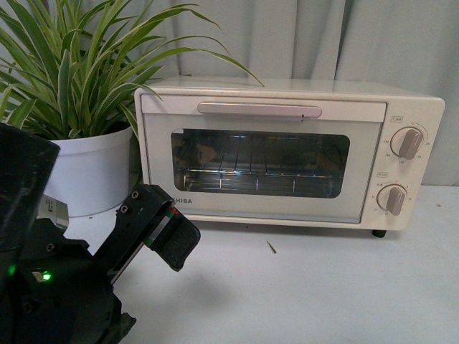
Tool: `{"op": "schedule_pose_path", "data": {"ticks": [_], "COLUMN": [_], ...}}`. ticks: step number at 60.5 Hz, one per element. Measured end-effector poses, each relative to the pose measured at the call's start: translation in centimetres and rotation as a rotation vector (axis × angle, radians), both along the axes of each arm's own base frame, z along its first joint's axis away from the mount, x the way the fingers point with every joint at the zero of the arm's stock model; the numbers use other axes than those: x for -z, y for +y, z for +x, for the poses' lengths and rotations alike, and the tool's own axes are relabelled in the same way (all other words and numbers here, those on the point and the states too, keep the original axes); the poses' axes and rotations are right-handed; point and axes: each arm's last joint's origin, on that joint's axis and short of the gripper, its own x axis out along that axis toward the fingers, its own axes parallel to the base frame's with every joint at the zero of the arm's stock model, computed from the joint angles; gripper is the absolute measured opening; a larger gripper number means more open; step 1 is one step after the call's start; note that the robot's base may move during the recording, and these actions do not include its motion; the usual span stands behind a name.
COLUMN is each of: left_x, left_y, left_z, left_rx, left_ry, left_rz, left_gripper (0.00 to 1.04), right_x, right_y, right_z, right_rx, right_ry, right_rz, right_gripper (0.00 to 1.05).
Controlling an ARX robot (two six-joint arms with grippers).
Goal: Open oven
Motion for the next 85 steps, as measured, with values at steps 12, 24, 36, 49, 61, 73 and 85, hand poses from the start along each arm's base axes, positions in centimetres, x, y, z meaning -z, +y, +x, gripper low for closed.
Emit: {"op": "schedule_pose_path", "data": {"ticks": [12,24,36,49,61,73,85], "left_x": [0.5,0.8,0.9,1.0,1.0,0.9,0.9], "left_y": [0.2,0.3,0.4,0.4,0.3,0.2,0.2], "left_z": [1.0,1.5,1.8,1.8,1.8,1.8,1.8], "left_rx": [-0.046,-0.067,-0.076,-0.085,-0.083,-0.079,-0.075], "left_ry": [0.007,0.011,0.005,0.005,0.005,0.004,0.003], "left_rz": [-0.036,-0.056,-0.071,-0.072,-0.072,-0.073,-0.075], "left_gripper": [0.98,0.98,0.98,0.98,0.98,0.98,0.98], "right_x": [0.0,0.1,-1.2,-7.4,-11.5,-12.9,-13.4], "right_y": [0.0,0.0,0.8,3.3,7.4,10.5,12.5], "right_z": [0.0,0.0,0.9,5.0,12.8,18.4,21.2], "right_rx": [0.000,-0.072,-0.147,-0.177,-0.160,-0.127,-0.116], "right_ry": [0.000,0.044,0.131,0.064,0.146,0.226,0.275], "right_rz": [0.000,0.042,0.135,0.148,0.126,0.113,0.126], "right_gripper": [0.95,0.95,0.95,0.95,0.95,0.95,0.95]}}
